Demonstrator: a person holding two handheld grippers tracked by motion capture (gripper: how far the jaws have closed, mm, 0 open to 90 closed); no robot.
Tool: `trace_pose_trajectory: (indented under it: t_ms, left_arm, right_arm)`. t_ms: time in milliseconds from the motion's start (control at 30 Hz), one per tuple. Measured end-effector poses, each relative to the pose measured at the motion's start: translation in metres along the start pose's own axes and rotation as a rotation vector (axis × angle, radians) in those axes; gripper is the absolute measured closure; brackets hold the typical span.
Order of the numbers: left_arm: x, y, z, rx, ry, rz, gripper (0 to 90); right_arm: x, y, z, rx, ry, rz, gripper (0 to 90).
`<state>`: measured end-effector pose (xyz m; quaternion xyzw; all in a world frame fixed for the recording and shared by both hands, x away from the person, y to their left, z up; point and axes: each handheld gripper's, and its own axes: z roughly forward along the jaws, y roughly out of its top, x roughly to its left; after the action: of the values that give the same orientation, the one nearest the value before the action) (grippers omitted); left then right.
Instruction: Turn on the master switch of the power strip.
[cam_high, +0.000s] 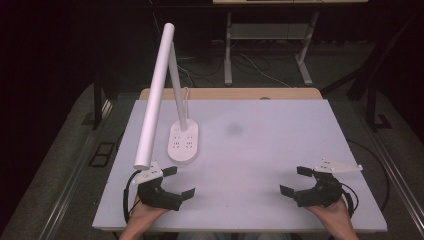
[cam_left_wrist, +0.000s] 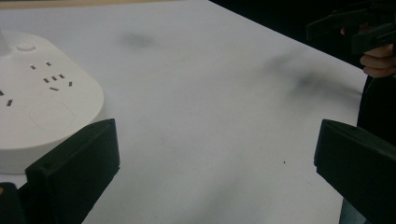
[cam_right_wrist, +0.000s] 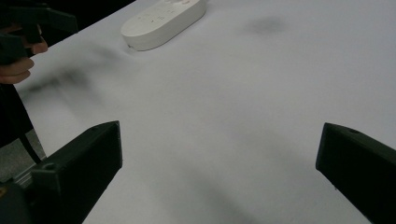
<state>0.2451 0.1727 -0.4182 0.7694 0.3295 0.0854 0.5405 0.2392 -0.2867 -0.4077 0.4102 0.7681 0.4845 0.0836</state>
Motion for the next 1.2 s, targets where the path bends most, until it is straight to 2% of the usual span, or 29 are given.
trace_pose_trajectory:
  t_ms: [600,1200]
  left_arm:
    - [-0.0001,-0.0006,-0.0016,-0.001,-0.007,-0.005,0.0]
    - [-0.0078,0.001,0.003,0.048,-0.043,0.013,0.0]
  right_arm:
    - [-0.004,-0.0036,0.0037,0.044,0.008,0.017,0.0]
    - [-0.0066,-0.0046,0.0014,0.044,0.0,0.023,0.0]
